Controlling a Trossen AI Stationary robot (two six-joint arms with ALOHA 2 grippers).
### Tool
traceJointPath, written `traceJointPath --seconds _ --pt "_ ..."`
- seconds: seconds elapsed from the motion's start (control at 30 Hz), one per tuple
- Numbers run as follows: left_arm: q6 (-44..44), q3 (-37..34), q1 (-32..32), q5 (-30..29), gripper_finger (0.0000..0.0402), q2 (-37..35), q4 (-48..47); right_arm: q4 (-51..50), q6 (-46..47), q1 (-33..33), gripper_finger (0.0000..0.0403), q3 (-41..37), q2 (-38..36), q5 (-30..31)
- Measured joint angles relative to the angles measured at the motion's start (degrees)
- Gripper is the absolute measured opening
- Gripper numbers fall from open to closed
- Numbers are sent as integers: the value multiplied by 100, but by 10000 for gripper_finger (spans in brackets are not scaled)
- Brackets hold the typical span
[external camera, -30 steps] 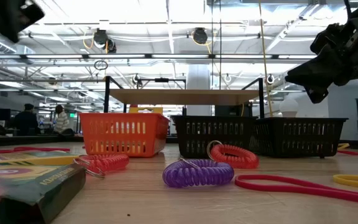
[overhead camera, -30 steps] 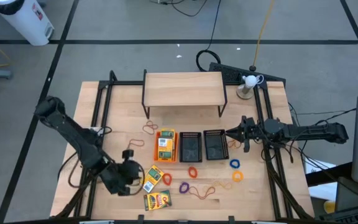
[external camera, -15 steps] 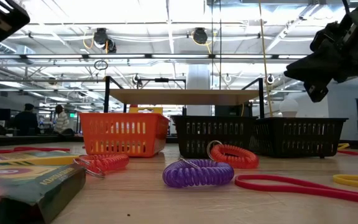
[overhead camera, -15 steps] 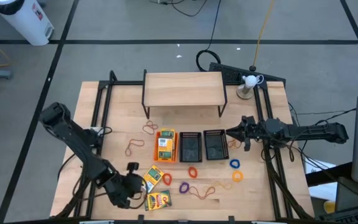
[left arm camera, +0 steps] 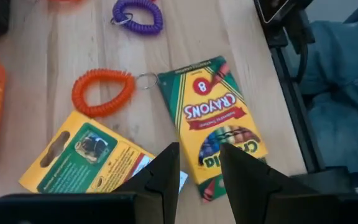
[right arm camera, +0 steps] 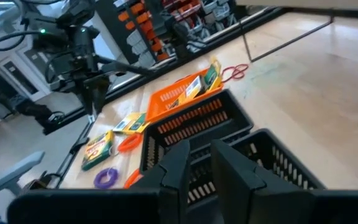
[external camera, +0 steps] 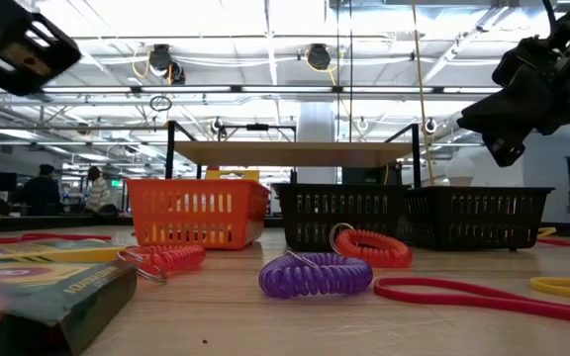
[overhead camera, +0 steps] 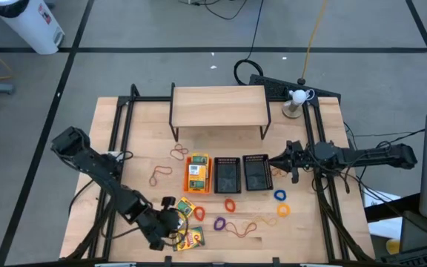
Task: Pick & Place Office Desk Supplies
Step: Put the yellow crayon box into the orange bin
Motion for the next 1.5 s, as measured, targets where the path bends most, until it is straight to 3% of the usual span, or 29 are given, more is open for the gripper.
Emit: traceJointPath --seconds 0.4,0.73,0.9,1.17,1.5 --pt "681 0 535 584 113 19 320 414 -97 616 59 0 198 192" --pt "1186 0 682 540 113 -68 290 560 -339 670 59 0 219 186" --pt "781 7 688 577 113 -120 -91 560 -296 668 59 0 219 184" --pt "173 0 623 1195 113 -76 -120 561 -278 668 59 0 225 195" --pt "-23 0 256 1081 113 -78 -148 559 -276 668 59 0 326 197"
